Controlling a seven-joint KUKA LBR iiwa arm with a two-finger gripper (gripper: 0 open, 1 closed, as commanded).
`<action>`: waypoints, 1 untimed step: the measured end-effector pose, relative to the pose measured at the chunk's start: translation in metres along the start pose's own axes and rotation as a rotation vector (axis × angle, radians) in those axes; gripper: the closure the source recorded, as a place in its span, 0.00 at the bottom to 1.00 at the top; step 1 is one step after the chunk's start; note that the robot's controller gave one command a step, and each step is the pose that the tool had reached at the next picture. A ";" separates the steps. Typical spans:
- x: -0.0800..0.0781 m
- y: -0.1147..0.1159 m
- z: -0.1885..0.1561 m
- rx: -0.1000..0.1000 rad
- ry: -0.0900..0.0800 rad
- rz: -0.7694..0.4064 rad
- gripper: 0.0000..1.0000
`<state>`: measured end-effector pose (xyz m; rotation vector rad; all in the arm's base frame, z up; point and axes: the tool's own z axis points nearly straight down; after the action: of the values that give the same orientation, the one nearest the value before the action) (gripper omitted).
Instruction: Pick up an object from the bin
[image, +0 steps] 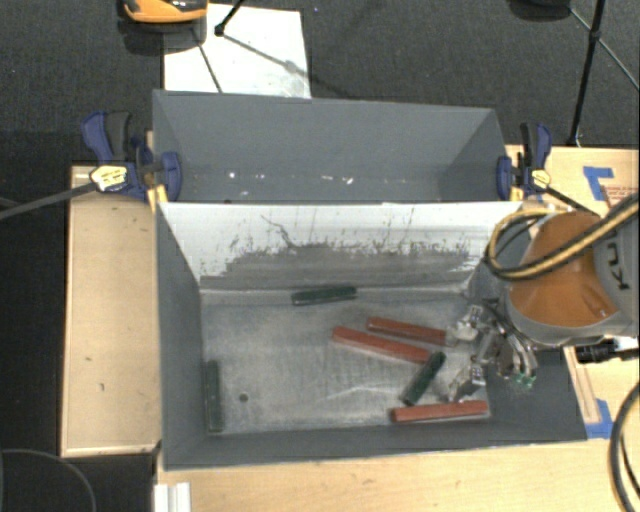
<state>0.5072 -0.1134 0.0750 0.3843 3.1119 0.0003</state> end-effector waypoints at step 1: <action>0.000 0.000 0.000 0.000 0.000 -0.001 0.00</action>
Offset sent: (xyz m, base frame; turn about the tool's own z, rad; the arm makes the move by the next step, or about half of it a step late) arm 0.0531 0.0613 -0.0050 0.0762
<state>0.5073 -0.1134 0.0751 0.3822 3.1120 0.0003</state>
